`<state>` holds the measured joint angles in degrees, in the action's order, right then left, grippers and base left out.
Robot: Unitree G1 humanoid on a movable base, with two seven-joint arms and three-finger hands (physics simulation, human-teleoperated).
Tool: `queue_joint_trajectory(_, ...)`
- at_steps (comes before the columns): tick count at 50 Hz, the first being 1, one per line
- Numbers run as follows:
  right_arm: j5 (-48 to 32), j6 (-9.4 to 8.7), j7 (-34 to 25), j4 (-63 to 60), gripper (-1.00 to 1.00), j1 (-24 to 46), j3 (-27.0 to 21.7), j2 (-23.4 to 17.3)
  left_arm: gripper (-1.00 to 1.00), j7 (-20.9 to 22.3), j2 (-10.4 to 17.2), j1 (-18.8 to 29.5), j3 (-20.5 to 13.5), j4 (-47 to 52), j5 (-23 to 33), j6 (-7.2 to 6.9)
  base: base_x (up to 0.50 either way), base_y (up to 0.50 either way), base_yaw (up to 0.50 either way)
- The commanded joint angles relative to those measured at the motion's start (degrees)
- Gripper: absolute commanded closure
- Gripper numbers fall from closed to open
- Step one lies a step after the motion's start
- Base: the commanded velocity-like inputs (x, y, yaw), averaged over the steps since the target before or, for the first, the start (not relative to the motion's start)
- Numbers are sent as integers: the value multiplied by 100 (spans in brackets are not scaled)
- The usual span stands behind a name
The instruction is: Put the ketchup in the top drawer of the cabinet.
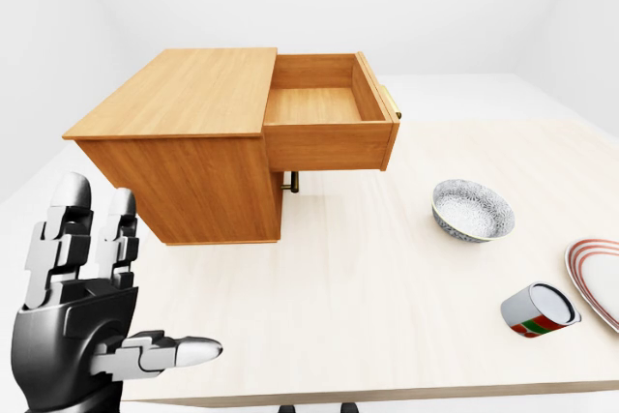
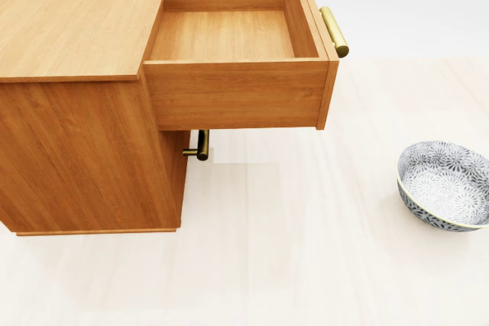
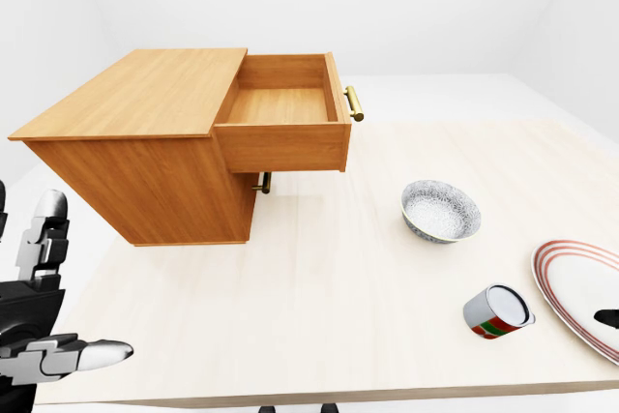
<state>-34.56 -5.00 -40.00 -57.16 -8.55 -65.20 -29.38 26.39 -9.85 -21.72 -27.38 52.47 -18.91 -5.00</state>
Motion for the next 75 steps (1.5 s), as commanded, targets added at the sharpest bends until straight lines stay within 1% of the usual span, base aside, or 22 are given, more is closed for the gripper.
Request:
queue_joint_trajectory(1, -294, 0, 0, 335, -100, 22, 324, 1087, -100, 7, -24, -46, 91, -6, 76, 0, 0, 0, 0)
queue_joint_trajectory(6, -194, 0, 0, 649, -100, -131, 457, 1406, -100, -2, -11, -45, 106, -18, 86, 0, 0, 0, 0)
queue_joint_trajectory(12, -102, 0, 0, 1010, -100, -293, 551, 1676, -100, 6, -29, -71, 149, -22, 123, 0, 0, 0, 0)
queue_joint_trajectory(16, -109, 0, 0, 1101, -100, -343, 594, 1722, -100, 3, -35, -89, 213, -39, 176, 0, 0, 0, 0)
queue_joint_trajectory(21, -166, 0, 0, 1379, -100, -443, 706, 1858, -100, -21, -7, -68, 204, -46, 158, 0, 0, 0, 0)
queue_joint_trajectory(27, -258, 0, 0, 1622, -100, -483, 831, 1902, -100, 0, -25, -103, 221, -49, 171, 0, 0, 0, 0)
queue_joint_trajectory(32, -246, 0, 0, 1843, -100, -518, 812, 1893, -100, -18, -7, -81, 229, -80, 183, 0, 0, 0, 0)
queue_joint_trajectory(39, -310, 0, 0, 2174, -100, -450, 864, 1733, -100, -24, -11, -98, 286, -111, 234, 0, 0, 0, 0)
queue_joint_trajectory(47, -248, 0, 0, 2520, -100, -468, 893, 1668, -100, -41, 2, -101, 294, -127, 236, 0, 0, 0, 0)
queue_joint_trajectory(52, -233, 0, 0, 2742, -100, -455, 922, 1607, -100, -40, -17, -137, 371, -148, 299, 0, 0, 0, 0)
queue_joint_trajectory(66, -282, 0, 0, 3110, -100, -452, 1129, 1549, -100, -27, -16, -170, 389, -155, 301, 0, 0, 0, 0)
queue_joint_trajectory(75, -246, 0, 0, 3549, -100, -385, 1213, 1375, -100, -26, -15, -175, 404, -173, 314, 0, 0, 0, 0)
